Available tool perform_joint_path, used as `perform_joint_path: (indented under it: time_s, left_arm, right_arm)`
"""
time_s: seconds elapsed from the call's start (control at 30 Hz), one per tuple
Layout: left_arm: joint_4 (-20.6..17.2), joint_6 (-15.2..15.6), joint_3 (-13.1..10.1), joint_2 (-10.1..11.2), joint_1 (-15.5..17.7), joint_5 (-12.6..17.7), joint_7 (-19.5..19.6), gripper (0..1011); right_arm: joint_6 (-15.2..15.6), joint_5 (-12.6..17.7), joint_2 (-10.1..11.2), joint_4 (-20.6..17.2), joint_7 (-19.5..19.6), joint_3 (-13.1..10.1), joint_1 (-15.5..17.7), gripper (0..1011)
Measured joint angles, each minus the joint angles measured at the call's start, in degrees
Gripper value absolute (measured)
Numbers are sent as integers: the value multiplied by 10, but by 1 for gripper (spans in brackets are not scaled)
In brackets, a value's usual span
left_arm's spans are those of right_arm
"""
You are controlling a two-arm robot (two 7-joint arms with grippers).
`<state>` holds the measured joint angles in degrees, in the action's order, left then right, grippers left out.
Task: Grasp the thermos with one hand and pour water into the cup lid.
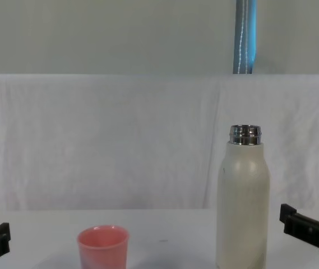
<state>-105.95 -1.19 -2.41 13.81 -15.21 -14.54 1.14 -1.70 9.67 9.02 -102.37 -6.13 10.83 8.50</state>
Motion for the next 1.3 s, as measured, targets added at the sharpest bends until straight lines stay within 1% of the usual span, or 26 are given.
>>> perform_joint_path:
  time_s: [0.23, 0.43, 0.53, 0.6, 0.8, 1.07, 1.3]
  left_arm:
    - [0, 0, 0, 0, 0, 0, 0, 1001]
    - [0, 0, 0, 0, 0, 0, 0, 1001]
    - [0, 0, 0, 0, 0, 0, 0, 1001]
    - [0, 0, 0, 0, 0, 0, 0, 1001]
    - [0, 0, 0, 0, 0, 0, 0, 1001]
    - [0, 0, 0, 0, 0, 0, 0, 1001]
    - [0, 0, 0, 0, 0, 0, 0, 1001]
  right_arm:
    - [1, 2, 6, 4, -25, -7, -17, 1001]
    - [1, 3, 11, 13, -43, -5, -39, 1001]
    - [3, 5, 13, 21, -52, -1, -55, 1001]
    - [3, 5, 14, 23, -54, 0, -57, 1001]
    - [7, 9, 18, 42, -69, 11, -83, 1001]
    - [6, 13, 19, 66, -77, 23, -111, 1001]
    - [4, 16, 17, 84, -80, 30, -129, 1001]
